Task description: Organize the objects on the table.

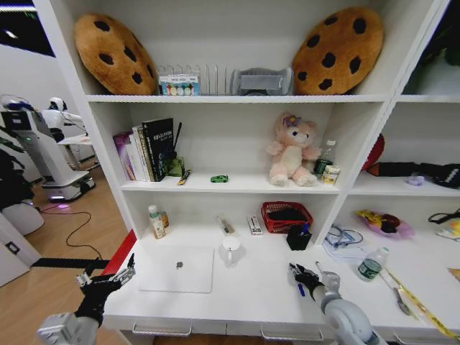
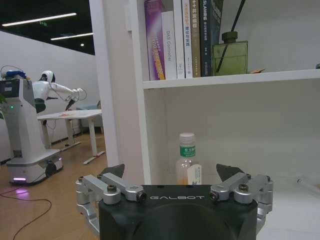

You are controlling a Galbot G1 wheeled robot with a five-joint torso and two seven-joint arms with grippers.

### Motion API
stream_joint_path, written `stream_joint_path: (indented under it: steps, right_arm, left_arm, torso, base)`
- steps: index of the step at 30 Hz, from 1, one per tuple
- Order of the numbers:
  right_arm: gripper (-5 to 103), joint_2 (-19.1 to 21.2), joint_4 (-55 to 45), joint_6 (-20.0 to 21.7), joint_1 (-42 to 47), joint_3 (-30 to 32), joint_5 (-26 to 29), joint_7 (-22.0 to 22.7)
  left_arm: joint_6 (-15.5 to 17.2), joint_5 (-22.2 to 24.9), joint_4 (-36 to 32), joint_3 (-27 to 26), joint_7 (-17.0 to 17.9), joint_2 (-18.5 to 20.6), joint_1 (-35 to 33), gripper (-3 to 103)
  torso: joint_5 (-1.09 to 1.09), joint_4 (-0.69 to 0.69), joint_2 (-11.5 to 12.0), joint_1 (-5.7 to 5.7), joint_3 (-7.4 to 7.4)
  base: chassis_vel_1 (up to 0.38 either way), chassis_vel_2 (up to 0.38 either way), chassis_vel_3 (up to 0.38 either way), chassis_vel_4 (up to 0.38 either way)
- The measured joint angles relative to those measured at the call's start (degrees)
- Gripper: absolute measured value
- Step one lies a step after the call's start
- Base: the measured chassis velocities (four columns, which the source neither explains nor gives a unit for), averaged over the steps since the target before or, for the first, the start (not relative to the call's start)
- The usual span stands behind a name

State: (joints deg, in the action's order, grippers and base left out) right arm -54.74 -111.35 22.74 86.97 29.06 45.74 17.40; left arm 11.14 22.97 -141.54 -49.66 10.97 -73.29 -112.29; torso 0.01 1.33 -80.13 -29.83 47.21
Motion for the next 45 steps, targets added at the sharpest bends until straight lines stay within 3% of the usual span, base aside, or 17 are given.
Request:
stream_joint_path:
  steps: [6,9,10,12,13,15,24,30,36,45]
  right_arm:
    - [12,-0.05,-0.95,-0.14,0.46,0.12,-0.18,-0.44]
    - [12,0.14,-3.04,-3.28,0.16,0.59,0.09,-1.71]
    - [12,0.29,-3.67,-4.93,-0.18,0.75,0.05,-2.50]
    - [12,1.14,-4.44,-12.33,-3.24,0.93,-3.42,-4.47]
    - [12,1.14,-4.44,-12.33,-3.24,0.93,-3.42,-4.47]
    - [12,2.10,-2.30,-16.83,-7.55,0.29,-7.14,-4.18]
    - [12,2.84,5.95,-25.00,-17.21,-1.60,-12.88,-3.58]
    - [12,0.99,23.00,-34.61,-31.45,-10.40,-17.76,-3.07]
    - [12,-1.26,29.14,-36.89,-33.95,-11.85,-19.86,-3.82]
    - [12,-2.02,29.98,-37.05,-33.27,-11.20,-19.55,-5.00]
  left_arm:
    - [0.00,0.00,0.00,0.00,0.00,0.00,0.00,100]
    - [0.00,0.00,0.00,0.00,0.00,0.00,0.00,100]
    - [0.00,0.00,0.00,0.00,0.00,0.00,0.00,100]
    - [0.00,0.00,0.00,0.00,0.01,0.00,0.00,100]
    - [0.00,0.00,0.00,0.00,0.01,0.00,0.00,100]
    - [0.00,0.00,0.00,0.00,0.01,0.00,0.00,100]
    - [0.00,0.00,0.00,0.00,0.00,0.00,0.00,100]
    - [0.00,0.00,0.00,0.00,0.01,0.00,0.00,100]
    - [0.00,0.00,0.00,0.00,0.01,0.00,0.00,100]
    - [0.00,0.00,0.00,0.00,0.01,0.00,0.00,100]
  torso:
    - [0.01,0.01,0.00,0.00,0.00]
    - [0.01,0.01,0.00,0.00,0.00]
    - [0.00,0.00,0.00,0.00,0.00]
    - [0.00,0.00,0.00,0.00,0.00]
    - [0.00,0.00,0.00,0.00,0.00]
    - [-0.03,0.00,0.00,0.00,0.00]
    - [0.00,0.01,0.01,-0.01,0.01]
    - [0.00,-0.01,0.01,-0.02,0.01]
    - [0.00,0.01,0.01,-0.02,0.01]
    - [0.00,0.00,0.01,-0.01,0.01]
  base:
    - [0.000,0.000,0.000,0.000]
    - [0.000,0.000,0.000,0.000]
    - [0.000,0.000,0.000,0.000]
    - [0.000,0.000,0.000,0.000]
    - [0.000,0.000,0.000,0.000]
    - [0.000,0.000,0.000,0.000]
    - [0.000,0.000,0.000,0.000]
    - [0.000,0.000,0.000,0.000]
    - [0.000,0.000,0.000,0.000]
    - [0.000,0.000,0.000,0.000]
